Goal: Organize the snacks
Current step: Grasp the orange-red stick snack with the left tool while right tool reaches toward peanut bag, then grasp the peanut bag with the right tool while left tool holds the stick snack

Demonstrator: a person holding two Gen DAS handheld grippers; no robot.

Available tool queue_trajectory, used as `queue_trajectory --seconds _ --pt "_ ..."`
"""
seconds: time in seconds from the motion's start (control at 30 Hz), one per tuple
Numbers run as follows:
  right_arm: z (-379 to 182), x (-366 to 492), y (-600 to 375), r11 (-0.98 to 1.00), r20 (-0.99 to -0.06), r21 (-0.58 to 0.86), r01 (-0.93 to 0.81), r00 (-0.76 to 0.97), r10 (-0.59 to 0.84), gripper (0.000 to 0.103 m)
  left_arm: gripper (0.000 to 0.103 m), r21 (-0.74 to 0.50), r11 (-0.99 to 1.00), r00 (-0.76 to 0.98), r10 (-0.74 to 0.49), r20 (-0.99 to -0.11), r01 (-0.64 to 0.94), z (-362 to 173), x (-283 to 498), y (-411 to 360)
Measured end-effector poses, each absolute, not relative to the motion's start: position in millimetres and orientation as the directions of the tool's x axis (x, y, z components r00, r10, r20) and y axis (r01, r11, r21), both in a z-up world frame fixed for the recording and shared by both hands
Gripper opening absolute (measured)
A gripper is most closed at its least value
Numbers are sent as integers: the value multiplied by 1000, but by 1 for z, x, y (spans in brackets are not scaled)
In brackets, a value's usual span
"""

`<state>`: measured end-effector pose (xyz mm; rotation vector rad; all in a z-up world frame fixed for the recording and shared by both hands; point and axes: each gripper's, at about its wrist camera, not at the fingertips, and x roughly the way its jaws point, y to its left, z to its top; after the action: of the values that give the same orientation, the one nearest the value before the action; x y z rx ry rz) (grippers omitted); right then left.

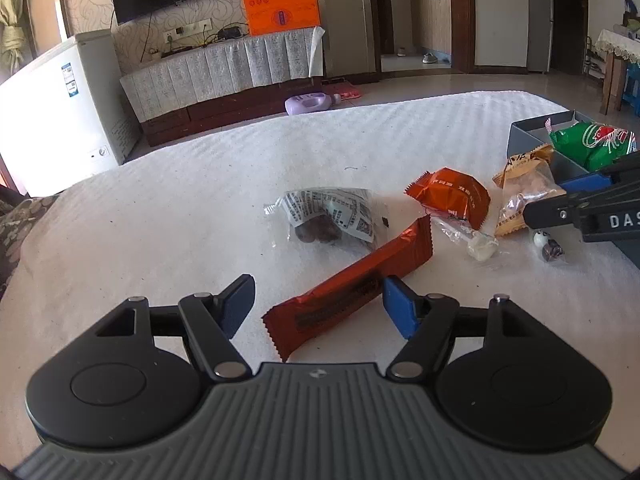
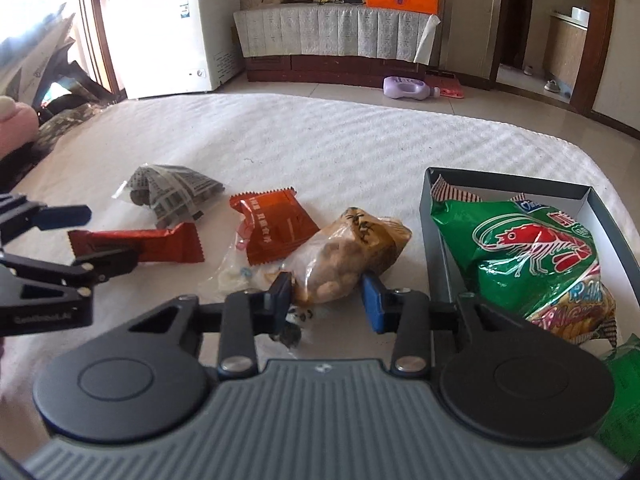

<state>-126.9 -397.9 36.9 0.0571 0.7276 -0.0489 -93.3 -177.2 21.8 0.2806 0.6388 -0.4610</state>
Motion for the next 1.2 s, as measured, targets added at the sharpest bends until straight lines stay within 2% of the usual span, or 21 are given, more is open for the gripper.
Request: queue_trajectory --seconds 0.07,0.1,0.17,0.2,0.3,0.33,0.43,0.53,0.6,0.63,0.67,0.7,0.73,0.8,0.9,0.97,1.07,1.2 --pt "39 -131 -398 998 -666 31 54 745 -20 39 64 91 853 694 -351 -629 514 19 -91 -179" --pt "38 -133 -399 998 -674 33 48 739 -13 38 54 68 845 675 -372 -637 531 17 -89 -181" --pt "39 -139 -399 999 -681 38 34 732 1 38 49 71 841 670 -372 -642 536 17 -90 -184" --pt "41 -144 -399 999 -686 48 25 727 15 38 38 73 834 662 -378 -647 547 17 -92 -185" --pt "47 -159 -398 995 -703 93 -21 707 81 38 32 55 814 629 -401 -666 578 19 -100 -188" --pt "49 -166 -397 994 -713 102 -42 694 103 38 25 41 807 613 -414 -673 589 19 -104 -186" --pt "52 -184 -391 987 -737 125 -102 656 162 38 24 1 793 572 -438 -693 609 21 -117 -180" --pt "49 -198 -387 983 -762 130 -132 621 184 37 24 21 783 568 -431 -701 622 22 -129 -178" --pt "46 -202 -392 983 -773 164 -77 610 177 40 25 53 791 588 -407 -699 610 22 -133 -178" --pt "45 -203 -394 983 -769 179 -50 615 171 42 26 65 796 596 -393 -700 601 21 -133 -179" --pt "45 -203 -398 982 -763 188 -25 626 162 48 28 70 801 600 -384 -702 594 21 -132 -179" --pt "46 -202 -400 980 -753 199 3 640 151 56 37 75 807 607 -376 -700 586 21 -131 -180" --pt "47 -201 -403 976 -741 217 31 656 144 60 51 87 813 619 -363 -696 576 21 -130 -182" --pt "48 -198 -411 959 -719 269 85 680 141 68 65 119 818 644 -343 -684 562 22 -127 -185" --pt "45 -193 -422 924 -696 344 169 706 130 70 68 133 819 652 -334 -680 558 20 -122 -189" --pt "42 -187 -418 925 -697 342 164 705 132 70 68 128 820 650 -335 -682 557 19 -119 -191" --pt "42 -180 -397 961 -694 257 106 712 107 69 67 107 823 639 -343 -689 558 20 -116 -193" --pt "55 -177 -371 970 -612 238 -53 767 192 67 67 101 828 636 -340 -693 552 21 -117 -189"
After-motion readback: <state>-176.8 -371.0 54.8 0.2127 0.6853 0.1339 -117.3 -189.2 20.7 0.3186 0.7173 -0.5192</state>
